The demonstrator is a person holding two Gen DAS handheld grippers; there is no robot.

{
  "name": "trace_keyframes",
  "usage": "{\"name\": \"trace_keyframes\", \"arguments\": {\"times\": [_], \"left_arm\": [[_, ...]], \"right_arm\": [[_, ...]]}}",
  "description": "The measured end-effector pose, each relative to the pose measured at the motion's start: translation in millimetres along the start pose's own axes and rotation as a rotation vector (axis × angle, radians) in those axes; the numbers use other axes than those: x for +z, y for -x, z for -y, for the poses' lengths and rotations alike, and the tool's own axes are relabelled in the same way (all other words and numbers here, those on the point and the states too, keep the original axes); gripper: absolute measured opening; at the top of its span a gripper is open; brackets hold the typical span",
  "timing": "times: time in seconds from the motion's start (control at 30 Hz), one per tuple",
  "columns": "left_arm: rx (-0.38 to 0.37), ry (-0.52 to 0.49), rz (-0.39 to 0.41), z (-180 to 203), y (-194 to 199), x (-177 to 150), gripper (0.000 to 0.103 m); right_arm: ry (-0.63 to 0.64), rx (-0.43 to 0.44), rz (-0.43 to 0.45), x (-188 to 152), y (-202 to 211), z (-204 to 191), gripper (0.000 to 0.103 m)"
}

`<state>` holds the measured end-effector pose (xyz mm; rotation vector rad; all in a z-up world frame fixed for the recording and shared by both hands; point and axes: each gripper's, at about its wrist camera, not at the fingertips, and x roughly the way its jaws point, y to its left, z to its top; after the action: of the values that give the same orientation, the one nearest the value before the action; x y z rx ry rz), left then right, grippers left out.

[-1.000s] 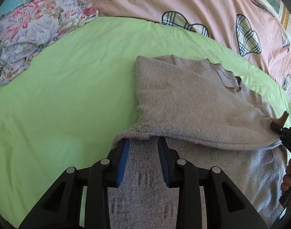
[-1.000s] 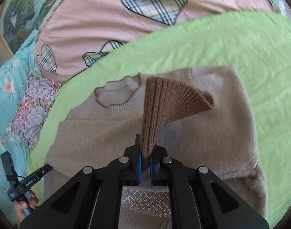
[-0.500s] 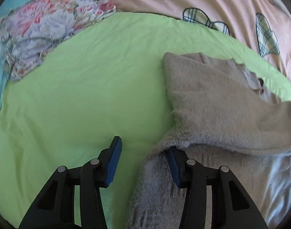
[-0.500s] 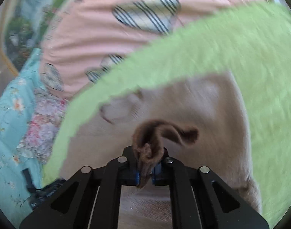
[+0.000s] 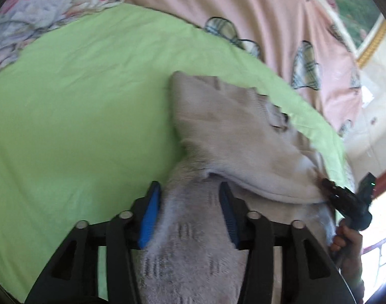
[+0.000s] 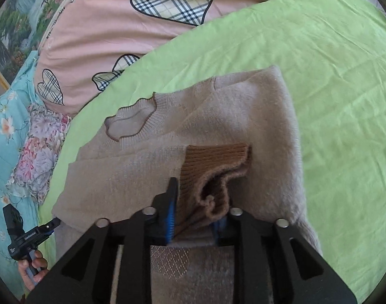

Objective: Fold small clothes

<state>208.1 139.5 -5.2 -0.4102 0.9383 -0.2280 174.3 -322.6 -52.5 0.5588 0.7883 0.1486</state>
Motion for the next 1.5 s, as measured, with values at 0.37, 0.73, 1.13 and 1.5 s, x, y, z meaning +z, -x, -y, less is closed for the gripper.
{"name": "trace_keyframes", "arguments": {"times": [0.37, 0.73, 1.13, 1.5], "left_arm": [[-0.024, -0.003, -0.054, -10.7, -81.4, 73.9, 0.008], [0.174, -0.167, 0.121, 18.5, -82.1, 77.4, 0.009], [0.131, -0.128, 0.075, 16.0, -10.9, 26.7, 0.017], [0.064, -0.120, 0.010, 4.7, 55.4, -81.3, 0.046]], "right_arm": [[0.031, -0.009, -0.014, -0.4, -7.0, -9.0, 0.029], [0.087, -0.118, -0.032, 3.0, -19.4, -16.2, 0.010], [0.077, -0.107, 0.043, -29.3, 61.1, -21.9, 0.031], [0.104, -0.039, 0.030, -96.8, 117.4, -28.6, 0.049]]}}
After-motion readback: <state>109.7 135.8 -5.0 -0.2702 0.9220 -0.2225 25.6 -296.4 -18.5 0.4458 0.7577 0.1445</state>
